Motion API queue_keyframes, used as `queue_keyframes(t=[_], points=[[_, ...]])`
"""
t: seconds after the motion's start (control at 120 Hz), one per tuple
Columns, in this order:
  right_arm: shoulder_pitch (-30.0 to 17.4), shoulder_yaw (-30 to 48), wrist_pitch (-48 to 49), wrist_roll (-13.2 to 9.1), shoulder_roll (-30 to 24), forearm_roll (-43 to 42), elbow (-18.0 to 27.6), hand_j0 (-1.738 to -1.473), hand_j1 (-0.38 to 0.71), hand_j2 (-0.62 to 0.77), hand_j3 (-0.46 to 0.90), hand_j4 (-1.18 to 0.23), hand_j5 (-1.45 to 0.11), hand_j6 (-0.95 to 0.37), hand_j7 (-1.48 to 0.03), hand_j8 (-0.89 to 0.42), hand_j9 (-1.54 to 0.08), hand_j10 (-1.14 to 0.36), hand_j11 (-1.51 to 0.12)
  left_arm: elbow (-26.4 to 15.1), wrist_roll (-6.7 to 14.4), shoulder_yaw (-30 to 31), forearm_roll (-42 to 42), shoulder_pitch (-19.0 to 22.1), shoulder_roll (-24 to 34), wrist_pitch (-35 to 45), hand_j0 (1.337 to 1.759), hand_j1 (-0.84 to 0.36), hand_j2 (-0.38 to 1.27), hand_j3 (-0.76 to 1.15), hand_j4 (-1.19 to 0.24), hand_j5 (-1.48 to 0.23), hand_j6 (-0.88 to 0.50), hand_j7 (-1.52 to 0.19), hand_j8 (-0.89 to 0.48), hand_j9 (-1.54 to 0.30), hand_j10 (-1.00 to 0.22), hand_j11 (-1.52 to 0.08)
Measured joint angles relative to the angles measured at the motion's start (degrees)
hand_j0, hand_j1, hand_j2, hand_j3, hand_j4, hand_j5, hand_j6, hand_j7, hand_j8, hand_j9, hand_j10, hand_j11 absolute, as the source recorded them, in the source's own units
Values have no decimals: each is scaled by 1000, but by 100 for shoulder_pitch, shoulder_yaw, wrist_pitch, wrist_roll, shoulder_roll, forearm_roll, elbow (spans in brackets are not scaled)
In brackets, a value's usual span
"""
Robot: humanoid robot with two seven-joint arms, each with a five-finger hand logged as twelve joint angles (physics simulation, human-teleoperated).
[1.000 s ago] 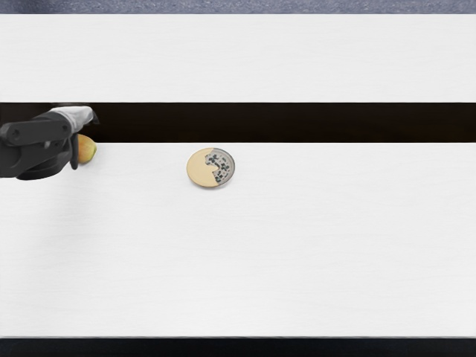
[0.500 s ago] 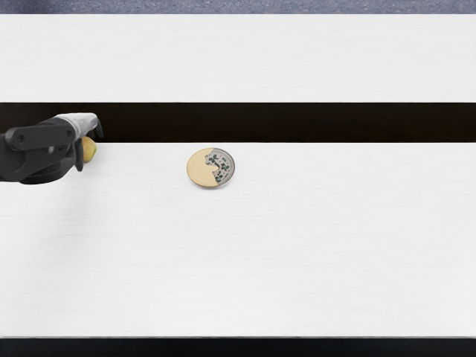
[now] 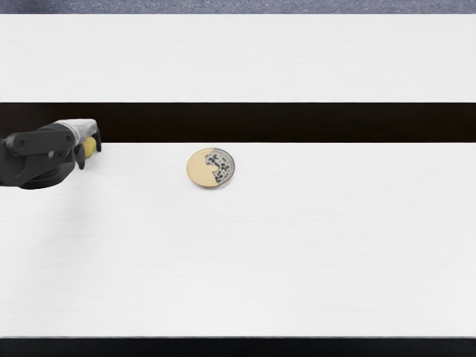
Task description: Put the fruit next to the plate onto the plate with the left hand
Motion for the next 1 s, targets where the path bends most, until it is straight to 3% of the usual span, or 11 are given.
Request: queue_keyframes(t=[0.017,0.067,0.133,0.233,0.283,0.333,0.45,0.575,1.0], points=[[0,0,0,0,0,0,0,-1658,-318,-5,0,-26,-34,-26,-34,-26,-34,-26,-34,1,1,2,-5,0,-1,0,1652,-483,419,215,-522,-949,-148,-1001,-92,-957,-229,-973],[0,0,0,1,0,0,0,-1658,-318,-5,0,-26,-34,-26,-34,-26,-34,-26,-34,2,1,4,-12,0,0,-1,1651,-460,346,269,-551,-1003,-121,-1054,-77,-1008,-229,-1023],[0,0,0,0,0,0,0,-1658,-318,-5,0,-26,-34,-26,-34,-26,-34,-26,-34,0,-3,3,-18,-6,4,-7,1647,-535,509,225,-516,-1084,-92,-1120,-46,-1080,-198,-1094],[0,0,0,1,0,0,0,-1658,-318,-5,0,-26,-33,-26,-33,-26,-33,-26,-34,-17,4,5,-24,-25,11,-62,1633,-541,439,159,-560,-1141,-84,-1165,-26,-1134,-188,-1152],[0,0,0,1,0,0,0,-1658,-318,-5,0,-26,-33,-26,-33,-26,-33,-26,-33,-29,8,3,-32,-49,12,-151,1641,-561,491,50,-561,-1162,-73,-1181,-10,-1154,-171,-1172],[0,0,0,0,0,0,0,-1658,-318,-5,0,-26,-33,-26,-33,-26,-33,-26,-33,-43,13,-8,-29,-87,11,-268,1666,-516,383,11,-597,-1177,-73,-1187,-2,-1162,-172,-1181],[0,0,0,0,0,0,0,-1658,-318,-5,0,-26,-34,-26,-34,-26,-34,-26,-34,-124,13,-47,-122,-362,42,-598,1641,-522,397,6,-645,-1207,-72,-1208,-4,-1184,-179,-1204],[0,0,0,1,0,0,0,-1658,-318,-5,0,-26,-34,-26,-34,-26,-34,-26,-34,-398,16,-88,-342,-708,48,-868,1626,-542,473,3,-644,-1225,-68,-1217,4,-1200,-182,-1222],[0,0,0,0,0,0,0,-1658,-318,-5,0,-26,-34,-26,-34,-26,-34,-26,-34,-1387,5,-486,-956,-1615,-448,-1295,1620,-465,324,0,-822,-1180,-212,-1230,-87,-1224,-207,-1243]])
